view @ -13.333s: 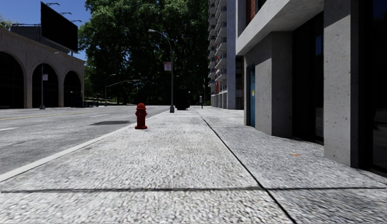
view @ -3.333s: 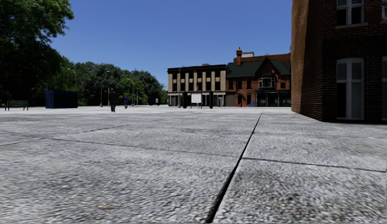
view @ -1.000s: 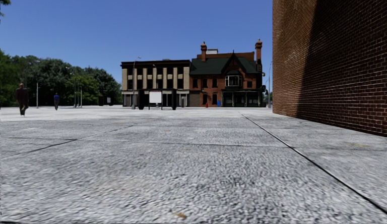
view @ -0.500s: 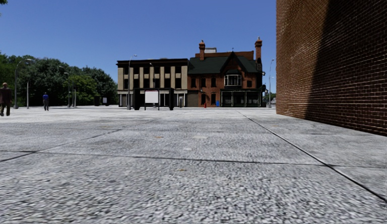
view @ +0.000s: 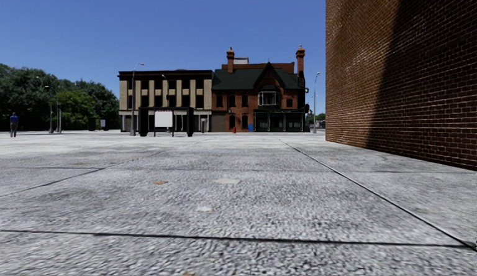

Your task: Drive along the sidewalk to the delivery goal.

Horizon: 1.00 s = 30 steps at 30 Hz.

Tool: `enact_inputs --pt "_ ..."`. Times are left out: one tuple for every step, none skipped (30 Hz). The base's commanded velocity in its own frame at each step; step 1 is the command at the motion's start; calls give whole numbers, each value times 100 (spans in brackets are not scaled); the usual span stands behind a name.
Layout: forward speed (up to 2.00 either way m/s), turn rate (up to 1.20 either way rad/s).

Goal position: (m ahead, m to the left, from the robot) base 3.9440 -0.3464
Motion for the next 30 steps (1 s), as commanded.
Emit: enact_inputs --pt "200 0" --pt "200 0" --pt "200 0" --pt "200 0" --pt "200 0" --pt "200 0" --pt "200 0" --pt "200 0" --pt "200 0" --pt "200 0" --pt "200 0" --pt "200 0" --pt "200 0" --pt "200 0" --pt "200 0" --pt "200 0" --pt "200 0" --pt "200 0" --pt "200 0" --pt "200 -18" --pt "200 -28" --pt "200 -28" --pt "200 -31" --pt "200 -31" --pt "200 -31" --pt "200 -33" --pt "200 -33" --pt "200 0" --pt "200 0" --pt "200 0"
